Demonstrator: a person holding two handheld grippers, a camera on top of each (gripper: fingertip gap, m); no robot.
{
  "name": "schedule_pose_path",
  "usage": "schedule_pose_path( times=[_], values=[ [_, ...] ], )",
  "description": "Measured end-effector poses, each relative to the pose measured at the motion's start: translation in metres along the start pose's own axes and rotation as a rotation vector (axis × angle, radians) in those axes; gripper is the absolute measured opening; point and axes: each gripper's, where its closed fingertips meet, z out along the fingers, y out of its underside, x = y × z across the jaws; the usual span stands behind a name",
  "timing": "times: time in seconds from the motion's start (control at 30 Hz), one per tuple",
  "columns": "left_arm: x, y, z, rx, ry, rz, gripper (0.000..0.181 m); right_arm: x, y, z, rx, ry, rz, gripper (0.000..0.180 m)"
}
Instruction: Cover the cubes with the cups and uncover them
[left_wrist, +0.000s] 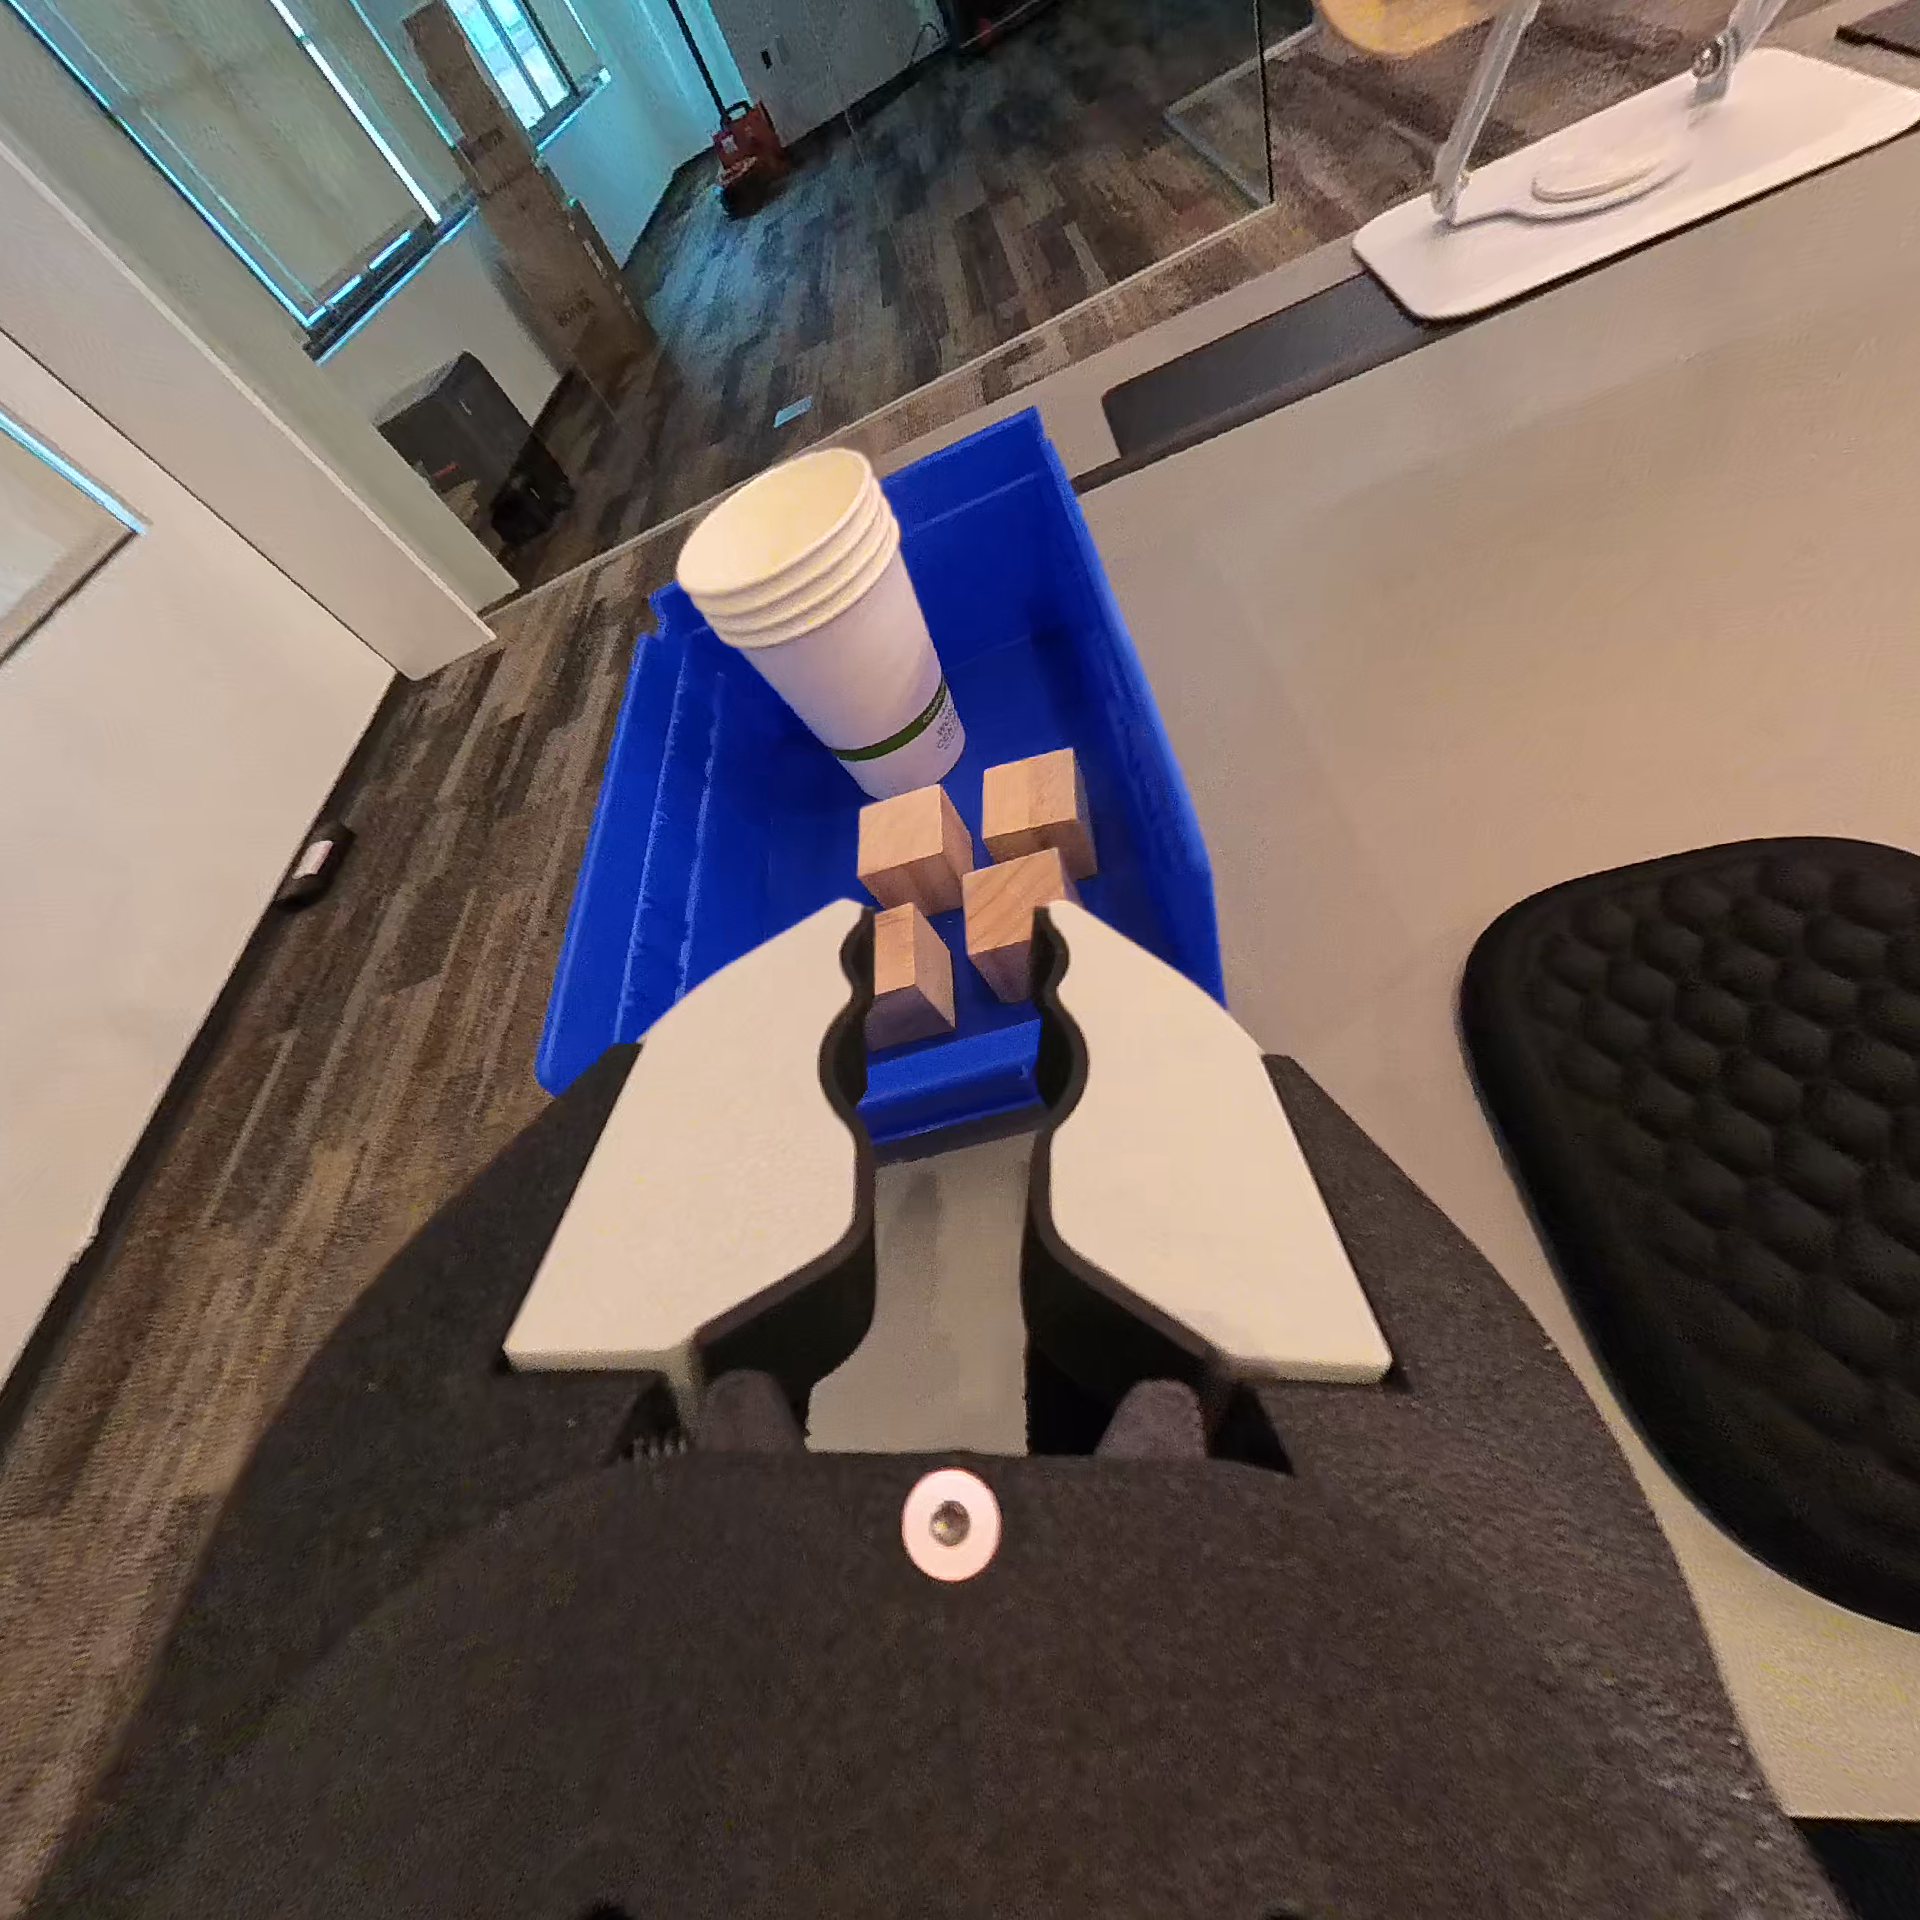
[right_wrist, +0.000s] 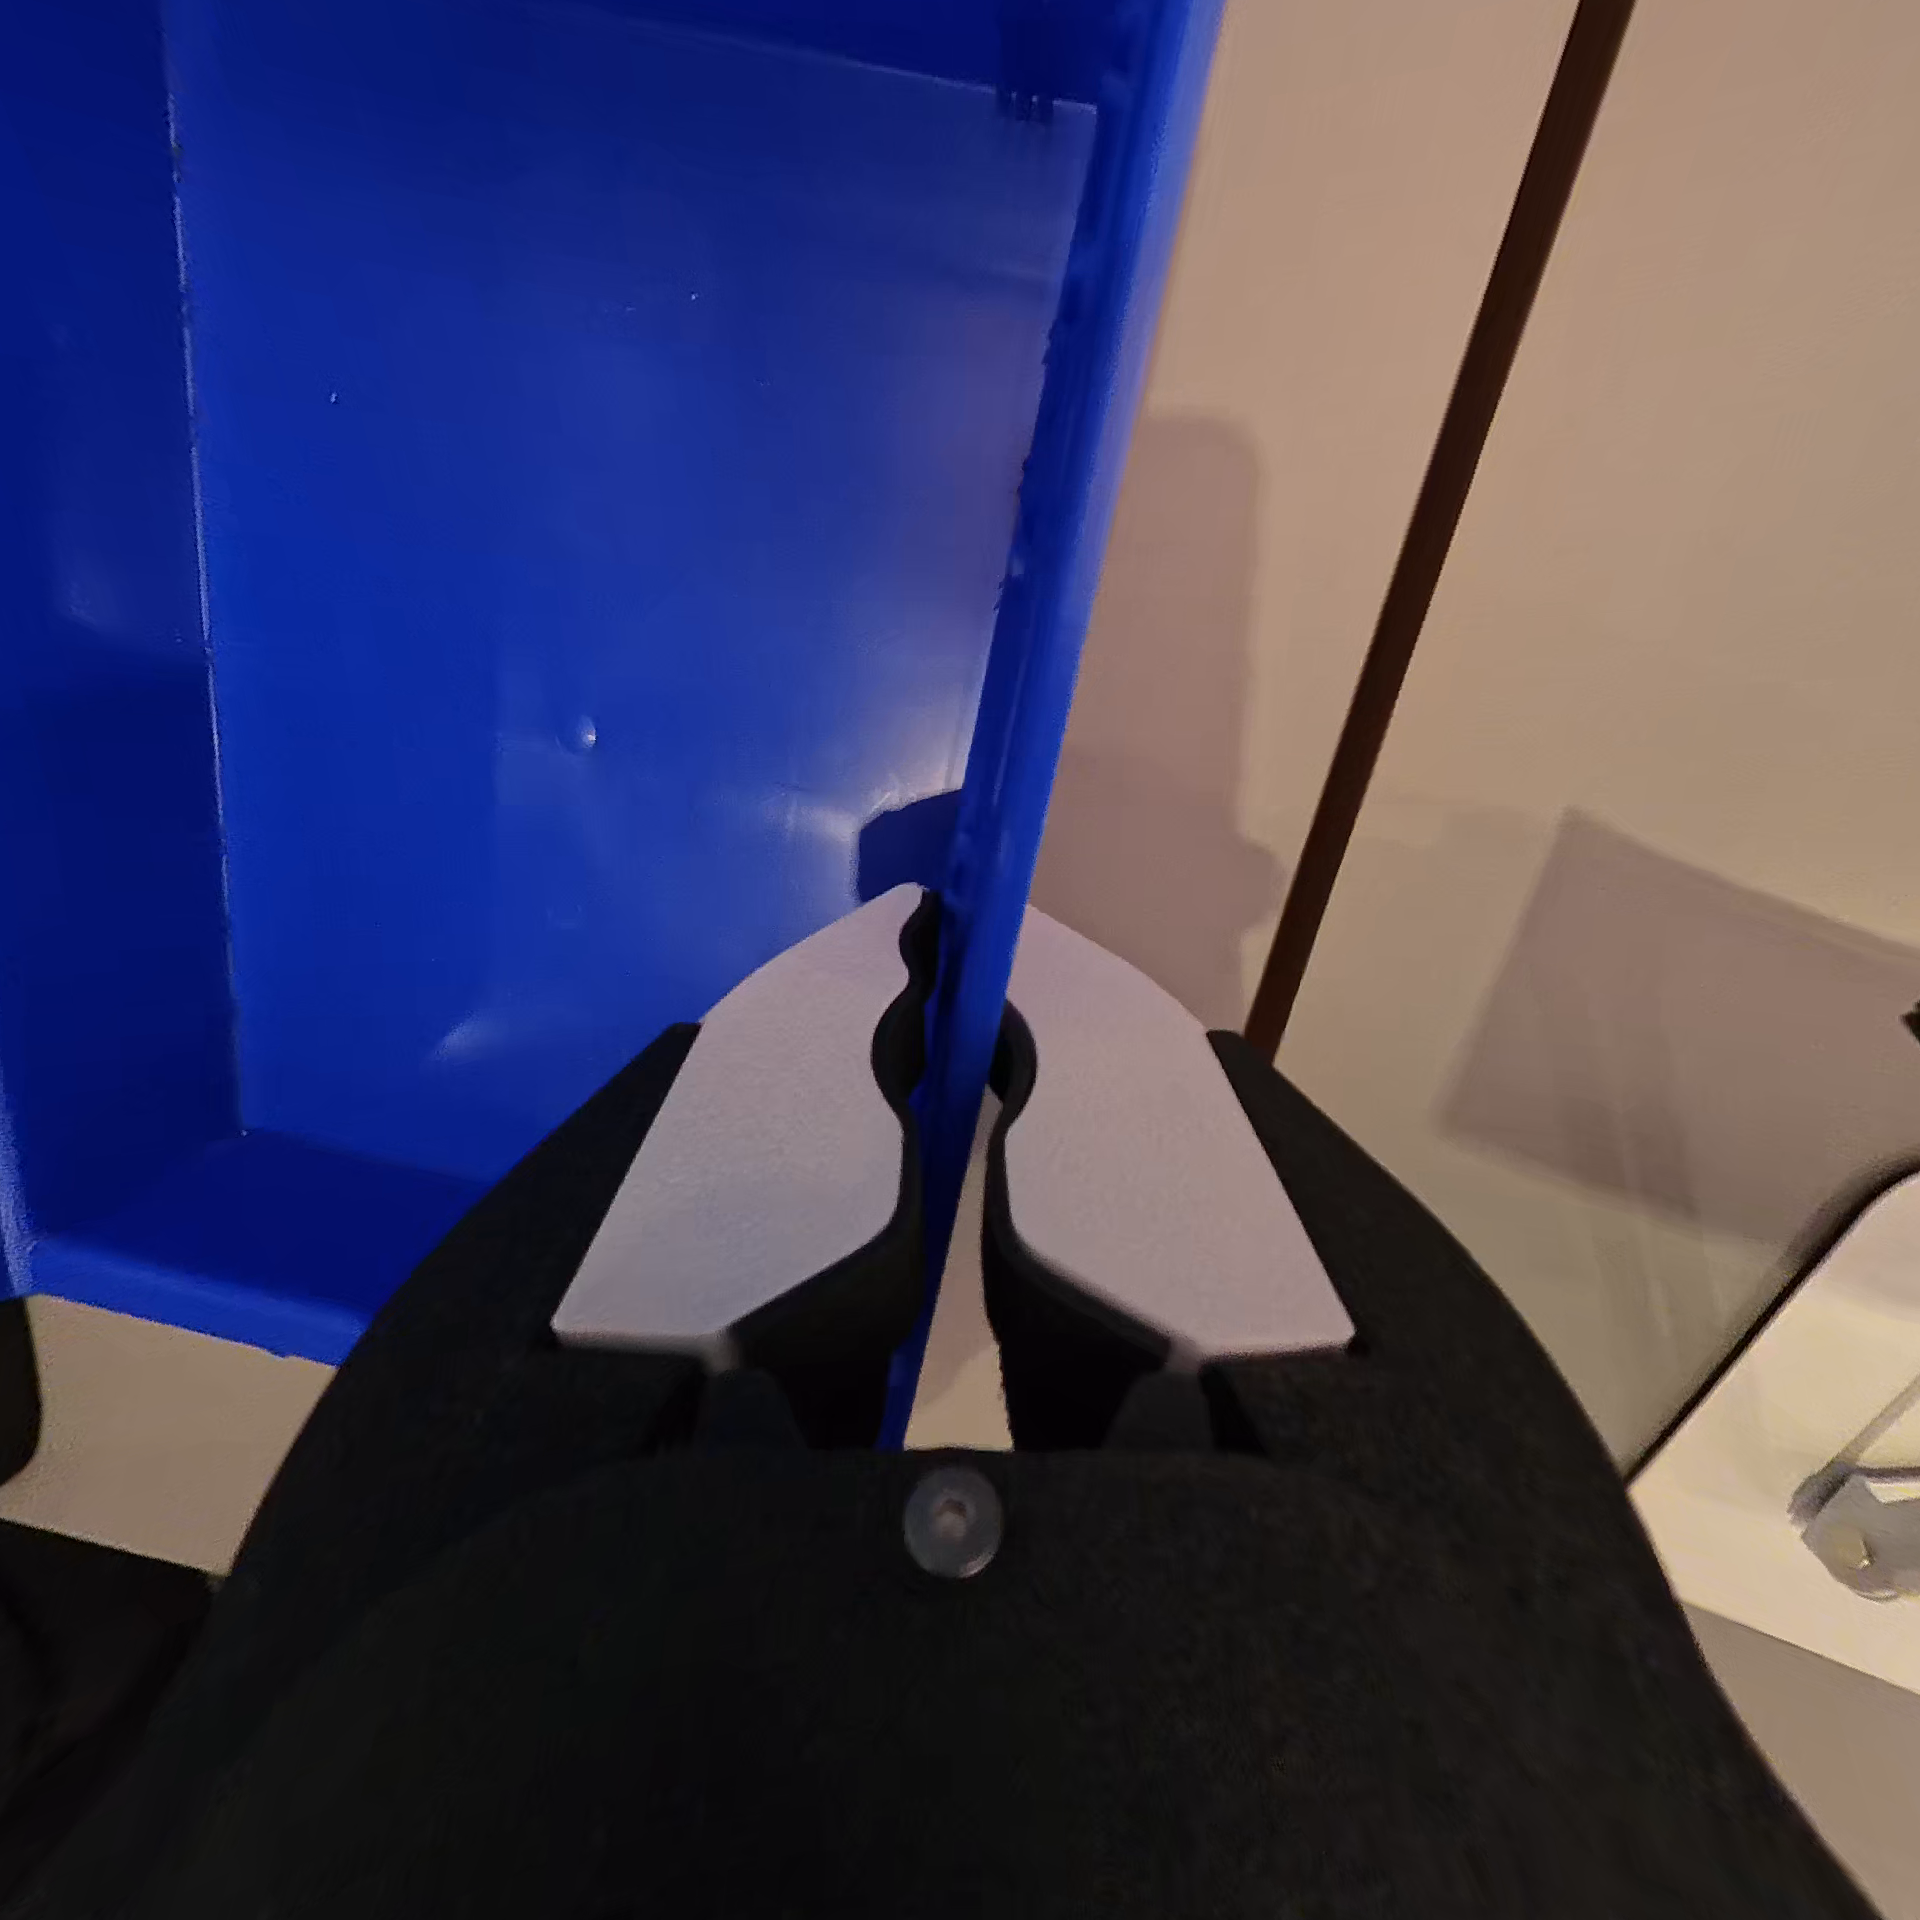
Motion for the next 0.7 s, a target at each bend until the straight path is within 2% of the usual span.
schedule_pose_path(
  times=[0.23,0.53,0.57,0.63,0.7],
  values=[
    [0.023,-0.01,0.0,0.025,0.086,-0.133,0.024,0.013,0.002,-0.002,-0.003,0.009,-0.009,0.006],
    [0.018,-0.017,0.0,0.047,0.078,-0.181,0.025,0.016,0.004,-0.002,0.046,0.018,-0.001,0.007],
    [0.016,-0.016,-0.001,0.049,0.066,-0.186,0.026,0.018,0.004,-0.003,0.052,0.037,-0.011,0.01],
    [0.008,-0.011,-0.004,0.047,0.035,-0.206,0.027,0.022,0.002,-0.006,0.077,0.106,-0.05,0.03],
    [-0.001,0.0,-0.008,0.041,0.004,-0.237,0.027,0.024,-0.002,-0.014,0.113,0.181,-0.091,0.043]
  ],
)
